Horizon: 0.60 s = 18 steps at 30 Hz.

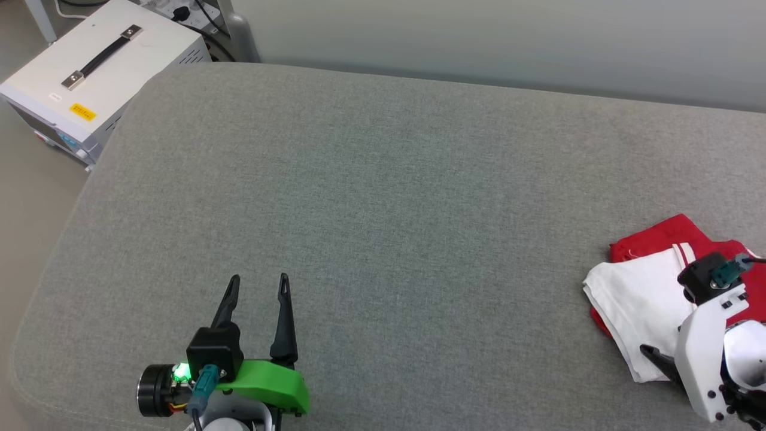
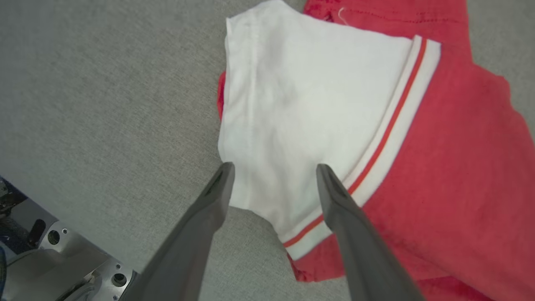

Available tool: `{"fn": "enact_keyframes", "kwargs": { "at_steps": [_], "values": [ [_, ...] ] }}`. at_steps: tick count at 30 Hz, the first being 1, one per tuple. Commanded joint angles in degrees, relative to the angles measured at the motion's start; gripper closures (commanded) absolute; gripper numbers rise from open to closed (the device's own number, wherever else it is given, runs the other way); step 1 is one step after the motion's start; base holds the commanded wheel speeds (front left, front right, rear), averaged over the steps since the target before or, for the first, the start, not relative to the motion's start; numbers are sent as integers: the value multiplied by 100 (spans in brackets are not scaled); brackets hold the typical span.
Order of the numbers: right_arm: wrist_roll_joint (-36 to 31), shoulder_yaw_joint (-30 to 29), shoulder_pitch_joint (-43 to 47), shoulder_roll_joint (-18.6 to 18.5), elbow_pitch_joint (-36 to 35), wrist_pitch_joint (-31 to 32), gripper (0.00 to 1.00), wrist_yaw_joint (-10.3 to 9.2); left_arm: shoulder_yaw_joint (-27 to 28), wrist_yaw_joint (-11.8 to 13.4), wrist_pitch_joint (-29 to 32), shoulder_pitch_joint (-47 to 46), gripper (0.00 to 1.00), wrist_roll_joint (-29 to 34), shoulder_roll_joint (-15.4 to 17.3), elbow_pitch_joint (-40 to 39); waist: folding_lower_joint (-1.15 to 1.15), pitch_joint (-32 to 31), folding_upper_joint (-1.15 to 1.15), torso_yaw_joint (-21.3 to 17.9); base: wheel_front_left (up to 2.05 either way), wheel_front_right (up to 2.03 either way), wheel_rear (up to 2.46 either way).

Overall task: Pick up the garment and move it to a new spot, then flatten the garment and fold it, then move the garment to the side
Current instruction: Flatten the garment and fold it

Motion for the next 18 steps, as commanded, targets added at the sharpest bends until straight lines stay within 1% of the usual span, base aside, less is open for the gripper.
{"fn": "enact_keyframes", "kwargs": {
  "at_steps": [1,4,7,11,12,13,16,18],
  "values": [
    [52,87,29,38,148,-62,0,-4,-18,38,-33,-121,0,-59,-18,-29,0,146,28,73,0,0,0],
    [-7,367,-51,80,523,-212,0,-4,-33,42,-33,-186,0,-63,-18,-11,0,265,28,113,0,0,0],
    [-52,693,-77,168,1049,-314,0,-4,-39,50,-33,-239,0,-69,-18,1,0,336,28,138,0,0,0],
    [26,950,-72,289,1628,-504,0,-4,-32,52,-33,-263,0,-70,-18,27,0,348,28,143,0,0,0],
    [88,955,-83,345,1728,-614,61,-4,-22,56,-33,-258,0,-66,-18,36,0,336,28,133,0,0,0],
    [162,949,-102,398,1797,-746,100,-4,-1,63,-33,-244,0,-60,-18,41,0,310,28,106,0,0,0],
    [234,878,-181,421,1869,-1163,100,-4,44,55,-33,-199,0,-31,-18,65,0,222,28,33,0,0,0],
    [279,720,-212,436,1837,-1493,100,-4,71,42,-33,-170,0,-10,-18,82,0,136,28,-28,0,0,0]
  ]
}}
